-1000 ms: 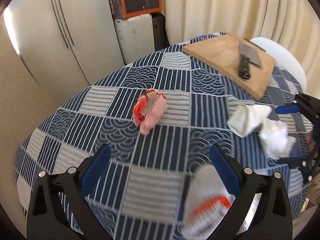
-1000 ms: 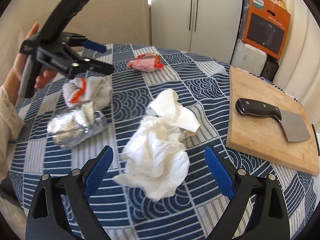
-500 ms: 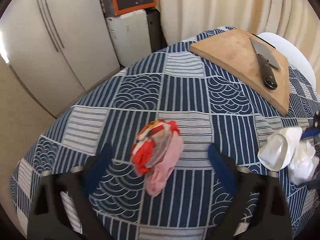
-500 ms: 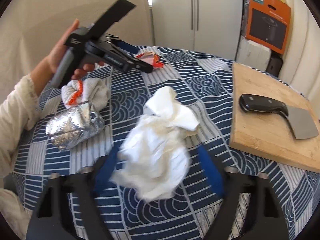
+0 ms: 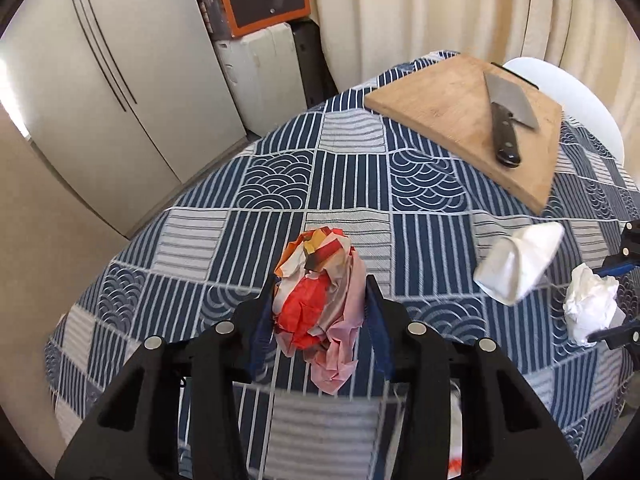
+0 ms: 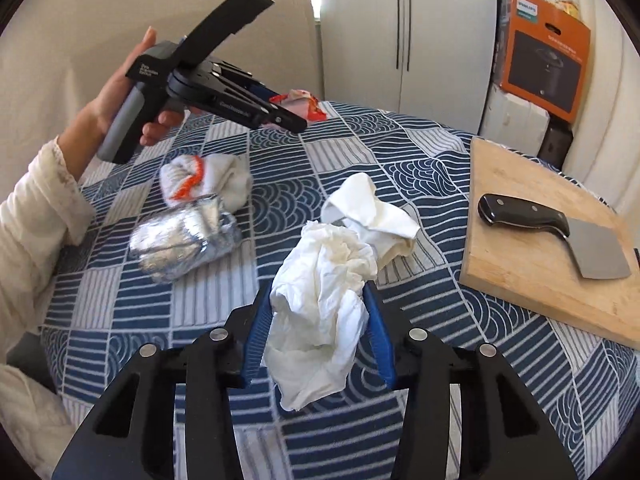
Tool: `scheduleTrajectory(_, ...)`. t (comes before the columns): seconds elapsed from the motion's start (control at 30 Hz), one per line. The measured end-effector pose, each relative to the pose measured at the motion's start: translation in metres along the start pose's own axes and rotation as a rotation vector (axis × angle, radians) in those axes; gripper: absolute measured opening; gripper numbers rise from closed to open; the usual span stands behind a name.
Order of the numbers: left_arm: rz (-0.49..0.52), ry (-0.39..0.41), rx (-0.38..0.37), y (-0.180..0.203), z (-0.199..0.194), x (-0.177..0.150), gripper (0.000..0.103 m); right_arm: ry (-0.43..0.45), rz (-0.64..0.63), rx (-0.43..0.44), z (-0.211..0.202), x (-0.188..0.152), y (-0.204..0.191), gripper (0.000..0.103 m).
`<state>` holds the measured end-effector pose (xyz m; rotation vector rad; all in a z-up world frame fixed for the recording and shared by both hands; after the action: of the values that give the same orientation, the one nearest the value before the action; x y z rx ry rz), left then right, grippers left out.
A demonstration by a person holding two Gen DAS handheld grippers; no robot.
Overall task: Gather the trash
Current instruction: 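Carry the paper towel and wrapper toward the black bin under the table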
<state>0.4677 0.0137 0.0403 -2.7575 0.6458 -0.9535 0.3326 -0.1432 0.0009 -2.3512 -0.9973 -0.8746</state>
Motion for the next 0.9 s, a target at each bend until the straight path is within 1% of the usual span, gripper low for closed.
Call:
scheduleTrajectory(0.13, -0.027, 0.000, 0.029, -0.002, -0.023, -0.008, 0.043, 0.007, -0.016, -0.007, -0.016, -0.007, -0.010, 0.042)
scheduleTrajectory(0.3, -0.026, 0.002, 0.053, 0.004, -0.050, -0.021, 0.043, 0.009, -0.044, -0.012, -0.036, -0.017, -0.027, 0.042)
scheduleTrajectory(0.47, -0.014, 0.001, 0.054, 0.016, -0.075, -0.037, 0.043, 0.010, -0.067, -0.017, -0.055, -0.029, -0.043, 0.042)
scheduleTrajectory(0.77, -0.004, 0.017, 0.061, 0.040, -0.120, -0.075, 0.043, 0.011, -0.105, -0.021, -0.079, -0.057, -0.074, 0.043)
scheduleTrajectory(0.83, -0.008, 0.009, 0.055, 0.044, -0.129, -0.085, 0.043, 0.009, -0.115, -0.021, -0.083, -0.063, -0.082, 0.043)
scheduleTrajectory(0.9, -0.033, -0.013, 0.076, 0.044, -0.136, -0.098, 0.043, 0.010, -0.122, -0.019, -0.087, -0.070, -0.089, 0.043)
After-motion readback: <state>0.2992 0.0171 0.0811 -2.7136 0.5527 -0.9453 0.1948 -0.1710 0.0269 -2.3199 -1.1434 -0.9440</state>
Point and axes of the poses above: each gripper's, at about its wrist camera, not at the fingertips, and z roughly the way its jaws point, y to its right, x to its top, the point moved 4 cm from there along z, roughly the way its jaws point, and after that the axes turned 10 degrees about x, right-handed, at the moved point
